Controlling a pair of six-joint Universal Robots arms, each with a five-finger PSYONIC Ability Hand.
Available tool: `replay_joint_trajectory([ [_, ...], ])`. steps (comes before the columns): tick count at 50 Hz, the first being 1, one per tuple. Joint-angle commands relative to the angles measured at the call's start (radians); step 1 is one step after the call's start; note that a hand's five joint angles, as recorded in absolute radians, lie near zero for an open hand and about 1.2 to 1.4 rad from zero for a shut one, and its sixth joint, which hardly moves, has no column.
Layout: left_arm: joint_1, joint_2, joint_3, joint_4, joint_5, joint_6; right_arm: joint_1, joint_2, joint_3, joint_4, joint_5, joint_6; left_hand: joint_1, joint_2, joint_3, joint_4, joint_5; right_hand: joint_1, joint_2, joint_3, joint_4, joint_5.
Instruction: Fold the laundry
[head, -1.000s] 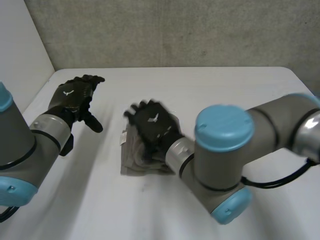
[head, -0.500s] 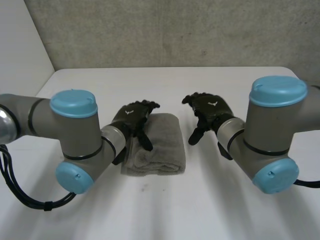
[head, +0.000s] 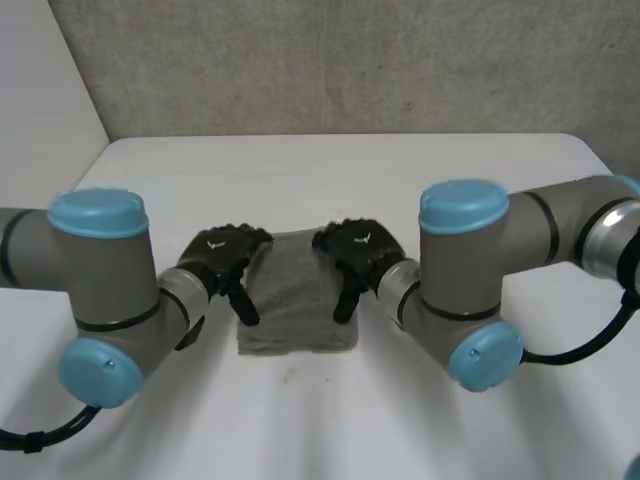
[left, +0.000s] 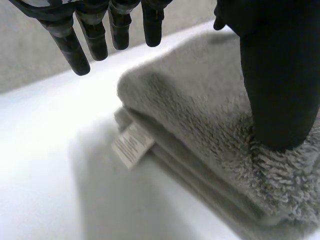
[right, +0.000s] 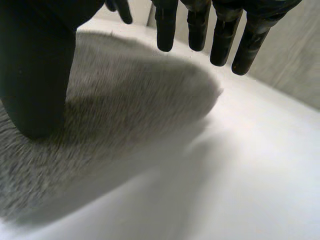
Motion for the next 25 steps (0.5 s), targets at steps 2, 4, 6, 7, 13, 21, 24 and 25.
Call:
replay_joint_trajectory([
  [2,-0.008,0.183,0.003,-0.01,0.003,-0.008,-0.042,-0.221,0.024,-0.003,0.048,0.003,0.007,0.019,0.018,0.016,-0.022,-0.042,-0.057,-0.039,-0.061,-0.055],
  [4,-0.01,0.223,0.008,-0.02,0.004,-0.016,-0.075,-0.34,0.041,-0.006,0.135,0.004,0.007,0.019,0.018,0.016,-0.022,-0.042,-0.057,-0.039,-0.061,-0.055],
  [6,-0.004,0.307,0.019,-0.057,0.004,-0.044,-0.09,-0.396,0.048,-0.006,0.189,0.001,0.005,0.016,0.016,0.013,-0.025,-0.042,-0.057,-0.039,-0.061,-0.055],
  [7,-0.004,0.307,0.019,-0.057,0.004,-0.045,-0.107,-0.452,0.056,-0.008,0.235,-0.002,0.005,0.016,0.016,0.013,-0.025,-0.042,-0.057,-0.039,-0.061,-0.055],
  [13,0.004,0.485,0.089,-0.173,0.004,-0.144,-0.146,-0.622,0.075,-0.003,0.303,-0.011,-0.002,0.01,0.009,0.007,-0.032,-0.042,-0.057,-0.039,-0.061,-0.055],
  [21,0.101,0.606,0.128,-0.243,0.013,-0.157,-0.209,-0.777,0.151,0.012,0.298,-0.058,-0.002,0.01,0.009,0.007,-0.032,-0.042,-0.057,-0.039,-0.061,-0.055],
  [24,0.101,0.609,0.126,-0.243,0.013,-0.158,-0.207,-0.796,0.183,0.015,0.283,-0.058,-0.002,0.01,0.009,0.007,-0.032,-0.042,-0.057,-0.039,-0.061,-0.055],
  [25,0.099,0.609,0.126,-0.243,0.013,-0.16,-0.207,-0.797,0.194,0.015,0.269,-0.057,-0.002,0.01,0.009,0.007,-0.032,-0.042,-0.057,-0.039,-0.061,-0.055],
])
